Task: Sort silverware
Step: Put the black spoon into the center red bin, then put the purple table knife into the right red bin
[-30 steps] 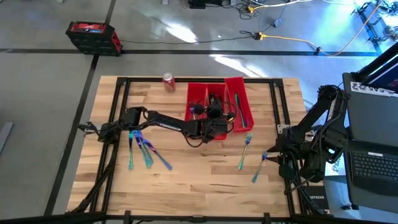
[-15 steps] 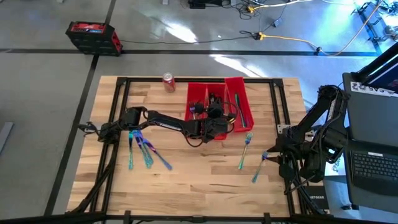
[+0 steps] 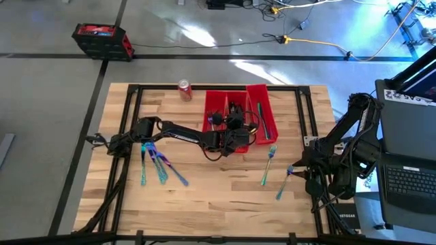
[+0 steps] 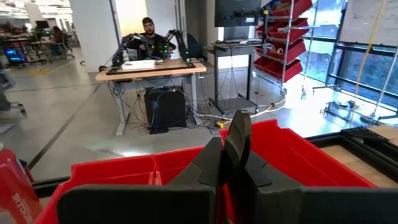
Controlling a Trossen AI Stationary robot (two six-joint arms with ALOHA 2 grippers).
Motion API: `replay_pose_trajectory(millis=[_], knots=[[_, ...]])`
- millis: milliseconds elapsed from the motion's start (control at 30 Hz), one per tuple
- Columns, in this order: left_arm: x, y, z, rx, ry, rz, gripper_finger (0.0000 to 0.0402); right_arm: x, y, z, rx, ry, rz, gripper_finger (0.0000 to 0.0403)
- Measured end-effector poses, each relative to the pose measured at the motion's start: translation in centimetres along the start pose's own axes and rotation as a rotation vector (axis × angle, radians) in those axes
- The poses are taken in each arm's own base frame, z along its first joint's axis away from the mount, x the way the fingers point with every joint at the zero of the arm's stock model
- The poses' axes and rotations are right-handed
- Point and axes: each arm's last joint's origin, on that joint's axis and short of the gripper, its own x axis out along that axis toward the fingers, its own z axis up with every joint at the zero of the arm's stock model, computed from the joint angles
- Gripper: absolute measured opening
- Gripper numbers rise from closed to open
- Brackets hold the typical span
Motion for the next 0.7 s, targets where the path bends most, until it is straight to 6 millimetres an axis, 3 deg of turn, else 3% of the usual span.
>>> replay_pose_trajectory(millis=[333,700], knots=[[-0.52,0.07,0.05,-0.048,-0.018,0.049,0.0013,0.0,0.0,0.0,-0.001,0.0,0.0,0.0127],[-0.3,0.05,0.05,-0.007,-0.011,0.032,0.0136,0.0,0.0,0.0,0.0,0.0,0.0,0.0127]])
